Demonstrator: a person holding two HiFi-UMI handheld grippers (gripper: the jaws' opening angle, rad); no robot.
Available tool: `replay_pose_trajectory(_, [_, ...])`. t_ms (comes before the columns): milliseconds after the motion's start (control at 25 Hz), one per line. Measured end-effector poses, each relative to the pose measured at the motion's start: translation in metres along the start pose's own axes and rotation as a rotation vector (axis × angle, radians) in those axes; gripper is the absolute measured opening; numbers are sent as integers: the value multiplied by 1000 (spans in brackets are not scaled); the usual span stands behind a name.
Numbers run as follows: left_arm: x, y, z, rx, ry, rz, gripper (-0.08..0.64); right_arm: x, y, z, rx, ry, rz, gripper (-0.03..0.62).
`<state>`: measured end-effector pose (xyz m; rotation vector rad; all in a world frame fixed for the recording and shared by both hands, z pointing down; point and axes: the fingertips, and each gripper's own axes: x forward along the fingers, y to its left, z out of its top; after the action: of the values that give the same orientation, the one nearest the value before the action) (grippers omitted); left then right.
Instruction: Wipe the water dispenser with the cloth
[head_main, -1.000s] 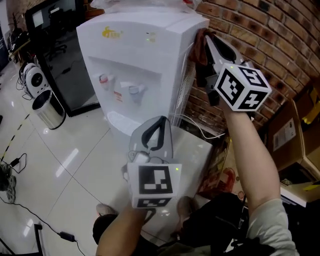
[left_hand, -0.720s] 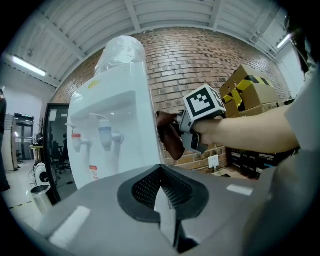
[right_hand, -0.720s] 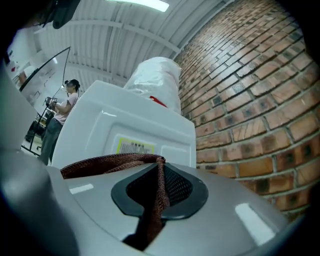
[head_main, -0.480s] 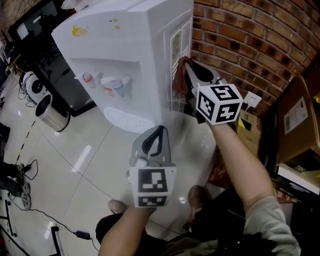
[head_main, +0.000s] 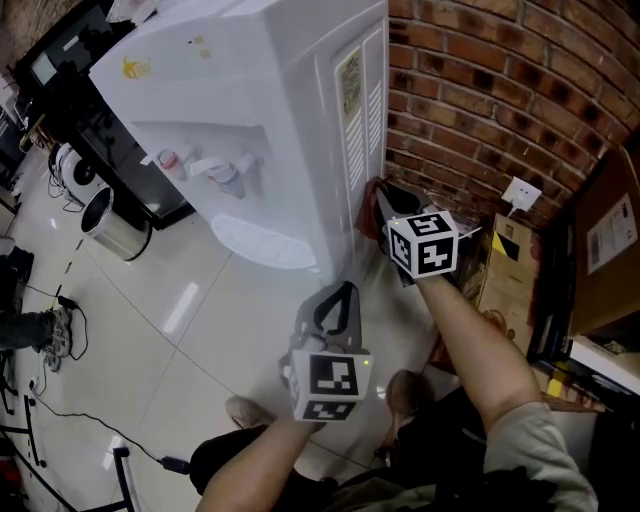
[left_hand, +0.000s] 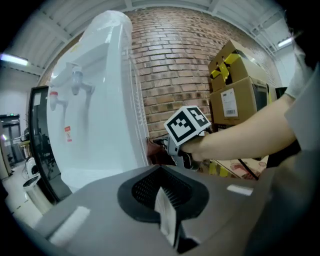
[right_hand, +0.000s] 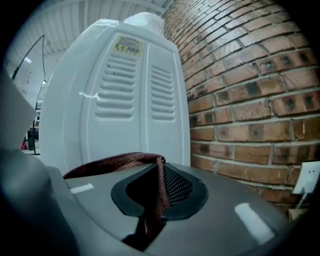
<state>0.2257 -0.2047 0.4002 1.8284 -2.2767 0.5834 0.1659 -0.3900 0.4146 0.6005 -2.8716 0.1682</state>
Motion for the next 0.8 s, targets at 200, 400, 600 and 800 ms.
replay_pose_trajectory(200, [20, -18, -39, 16, 64, -24, 0, 16, -5, -66, -3, 175, 12, 49])
replay_pose_trajectory(400, [35, -15, -54, -65, 85, -2, 0, 26, -2, -118, 26, 304, 23, 49])
replay_pose_trajectory(600, [46, -11, -59, -115, 96, 9, 0, 34, 7, -161, -4, 421, 52, 49])
replay_pose_trajectory(800, [53, -23, -65, -104, 115, -21, 0, 41, 2, -189, -14, 501, 59, 49])
